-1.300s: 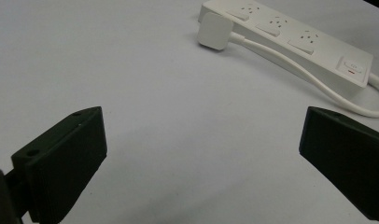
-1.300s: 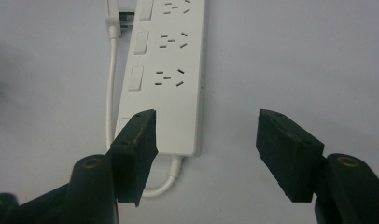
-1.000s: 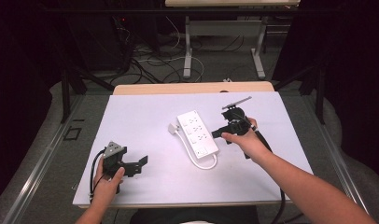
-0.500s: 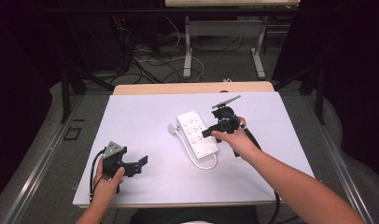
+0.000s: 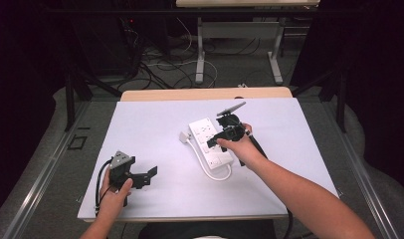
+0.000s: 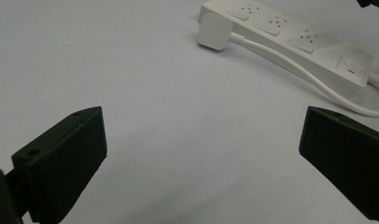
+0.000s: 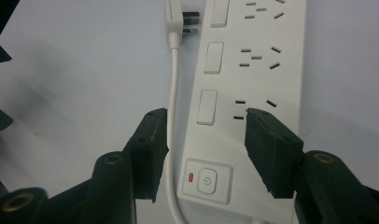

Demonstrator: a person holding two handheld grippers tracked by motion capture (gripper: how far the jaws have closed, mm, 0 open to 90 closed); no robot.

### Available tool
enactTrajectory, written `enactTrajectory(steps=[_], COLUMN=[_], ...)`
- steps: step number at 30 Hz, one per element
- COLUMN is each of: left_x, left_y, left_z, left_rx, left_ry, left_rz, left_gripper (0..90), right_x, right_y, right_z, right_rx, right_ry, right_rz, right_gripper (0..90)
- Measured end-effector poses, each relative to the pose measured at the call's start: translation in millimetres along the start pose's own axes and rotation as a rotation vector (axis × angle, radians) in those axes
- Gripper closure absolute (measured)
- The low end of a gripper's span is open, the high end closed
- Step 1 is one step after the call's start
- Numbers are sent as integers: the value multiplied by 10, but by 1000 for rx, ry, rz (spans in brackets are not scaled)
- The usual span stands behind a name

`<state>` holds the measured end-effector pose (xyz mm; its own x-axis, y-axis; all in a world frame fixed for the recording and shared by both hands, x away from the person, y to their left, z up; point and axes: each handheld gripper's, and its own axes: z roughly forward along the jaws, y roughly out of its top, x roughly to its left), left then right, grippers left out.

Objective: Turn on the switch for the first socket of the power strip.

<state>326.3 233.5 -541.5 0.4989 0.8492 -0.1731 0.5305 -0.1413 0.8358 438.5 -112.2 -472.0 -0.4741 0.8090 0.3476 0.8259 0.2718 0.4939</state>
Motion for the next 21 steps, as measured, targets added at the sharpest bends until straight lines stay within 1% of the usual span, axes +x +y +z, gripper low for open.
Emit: enactTrajectory(steps=[1, 2, 5, 6, 7, 8, 9, 10, 11, 12, 13, 14, 15, 16, 19, 21], left_x=[0, 0, 1, 1, 1, 1, 2, 2, 3, 3, 3, 3, 3, 2, 3, 4], left_y=[0, -1, -1, -1, -1, -1, -1, -1, -1, -1, -1, -1, -1, -1, -1, -2], left_z=[-1, -1, -1, -1, -1, -1, -1, -2, -2, -3, -3, -2, -2, -2, -1, -1], left_rx=[1, 1, 1, 1, 1, 0, 1, 1, 1, 1, 1, 0, 1, 1, 1, 1], left_ry=[0, 0, 0, 0, 1, 1, 1, 0, 1, 1, 1, 1, 0, 1, 1, -1], left_rz=[-1, -1, 0, 0, 0, 0, 0, 0, 0, 0, 0, 0, 0, 1, 1, 1], left_gripper=[8, 8, 8, 8, 8, 8, 8, 8, 8, 8, 8, 8, 8, 8, 8, 8], right_x=[9, 14, 18, 24, 31, 50, 63, 50, 44, 43, 52, 55, 46, 52, 55, 41], right_y=[6, 7, 13, 14, 14, 14, 23, 12, -5, -2, 11, 9, 7, 8, 13, 15], right_z=[14, 31, 81, 99, 115, 121, 123, 163, 204, 203, 195, 201, 232, 239, 265, 307], right_rx=[10, 9, 14, 14, 19, 39, 66, 23, -22, -1, 36, 48, 25, 36, 60, 54], right_ry=[-11, 4, 9, 19, 14, 12, -1, 12, 22, 20, 11, 5, -3, 5, -10, -28], right_rz=[3, 13, 19, 22, 26, 46, 54, 32, 29, 25, 27, 32, 17, 30, 41, 19], right_gripper=[500, 501, 505, 505, 507, 514, 522, 544, 552, 561, 567, 572, 578, 584, 606, 638])
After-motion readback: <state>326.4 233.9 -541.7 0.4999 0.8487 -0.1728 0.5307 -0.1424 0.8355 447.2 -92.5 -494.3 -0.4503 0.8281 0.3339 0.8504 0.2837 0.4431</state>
